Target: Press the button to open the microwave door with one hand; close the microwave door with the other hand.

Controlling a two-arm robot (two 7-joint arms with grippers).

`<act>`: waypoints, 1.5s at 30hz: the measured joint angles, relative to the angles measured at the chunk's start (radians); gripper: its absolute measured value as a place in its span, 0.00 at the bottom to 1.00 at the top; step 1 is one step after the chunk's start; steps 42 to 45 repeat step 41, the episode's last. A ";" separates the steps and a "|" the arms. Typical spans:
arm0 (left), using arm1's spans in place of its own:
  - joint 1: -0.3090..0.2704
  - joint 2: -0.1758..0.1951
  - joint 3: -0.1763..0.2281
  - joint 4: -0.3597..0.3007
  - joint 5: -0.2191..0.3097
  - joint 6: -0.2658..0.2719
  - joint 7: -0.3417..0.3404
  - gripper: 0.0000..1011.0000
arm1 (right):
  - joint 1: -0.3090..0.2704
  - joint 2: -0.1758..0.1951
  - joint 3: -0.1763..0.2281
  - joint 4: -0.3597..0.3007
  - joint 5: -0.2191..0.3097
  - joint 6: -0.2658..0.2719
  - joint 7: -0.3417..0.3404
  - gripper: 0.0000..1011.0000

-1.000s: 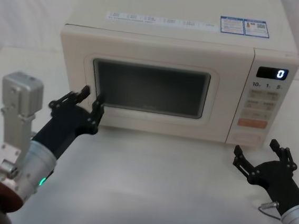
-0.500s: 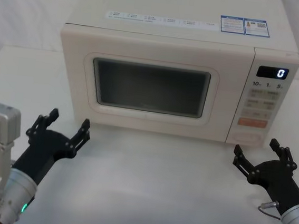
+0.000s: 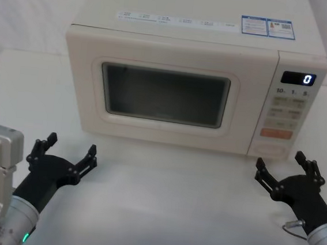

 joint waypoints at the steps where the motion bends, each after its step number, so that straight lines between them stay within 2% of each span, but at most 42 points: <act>1: 0.000 0.000 0.000 0.000 0.000 0.000 0.000 0.99 | 0.000 0.000 0.000 0.000 0.000 0.000 0.000 0.99; 45: -0.003 0.003 0.002 -0.007 -0.003 -0.001 -0.003 0.99 | 0.000 0.000 0.000 0.000 0.000 0.000 0.000 0.99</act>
